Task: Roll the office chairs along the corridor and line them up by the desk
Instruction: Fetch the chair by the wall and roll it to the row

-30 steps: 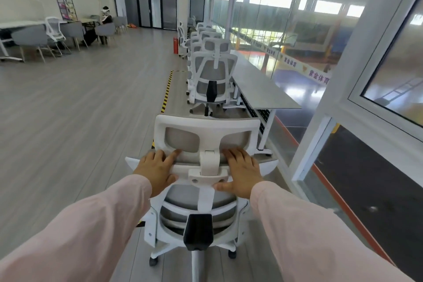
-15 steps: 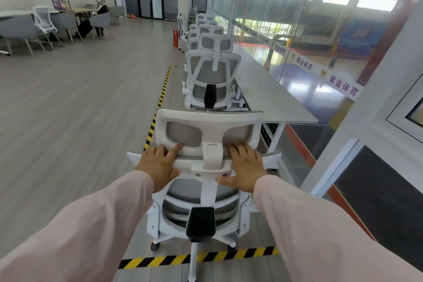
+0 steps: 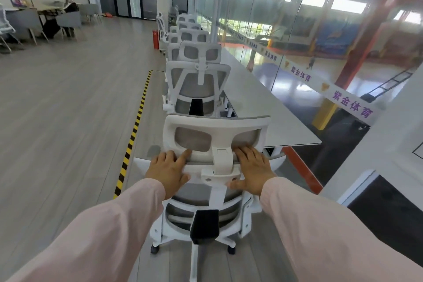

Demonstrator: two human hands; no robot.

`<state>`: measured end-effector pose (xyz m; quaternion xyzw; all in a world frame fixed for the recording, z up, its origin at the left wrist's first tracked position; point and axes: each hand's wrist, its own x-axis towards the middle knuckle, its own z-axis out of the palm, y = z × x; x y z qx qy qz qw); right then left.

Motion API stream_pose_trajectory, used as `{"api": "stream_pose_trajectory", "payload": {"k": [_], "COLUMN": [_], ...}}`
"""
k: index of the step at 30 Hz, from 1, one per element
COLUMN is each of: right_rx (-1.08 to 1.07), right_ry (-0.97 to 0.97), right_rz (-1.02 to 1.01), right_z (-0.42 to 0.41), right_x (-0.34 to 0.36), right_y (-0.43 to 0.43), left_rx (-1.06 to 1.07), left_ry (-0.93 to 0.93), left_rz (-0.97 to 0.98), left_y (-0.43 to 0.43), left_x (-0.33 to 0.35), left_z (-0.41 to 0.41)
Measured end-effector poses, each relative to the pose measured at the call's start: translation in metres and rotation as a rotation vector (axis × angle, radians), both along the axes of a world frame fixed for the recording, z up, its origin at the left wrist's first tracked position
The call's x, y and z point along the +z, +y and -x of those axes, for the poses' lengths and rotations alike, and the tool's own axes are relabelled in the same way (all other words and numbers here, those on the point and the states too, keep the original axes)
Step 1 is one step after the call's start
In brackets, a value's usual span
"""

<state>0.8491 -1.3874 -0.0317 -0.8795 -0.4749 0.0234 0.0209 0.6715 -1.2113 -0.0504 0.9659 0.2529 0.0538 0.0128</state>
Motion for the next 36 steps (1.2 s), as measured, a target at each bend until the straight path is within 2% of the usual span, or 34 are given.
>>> {"api": "stream_pose_trajectory", "payload": {"k": [17,36], "right_rx": [0.063,0.106], "right_ry": [0.019,0.057], "right_rz": [-0.011,-0.065], "right_z": [-0.199,-0.289], "right_x": [-0.003,-0.005], "right_y": [0.135,0.221], "left_rx": [0.059,0.113], "left_ry": [-0.009,-0.008], "left_rz": [0.018,0.007], "left_y": [0.128,0.213], "left_x": [0.000,-0.001], "left_z": [-0.191,-0.277]}}
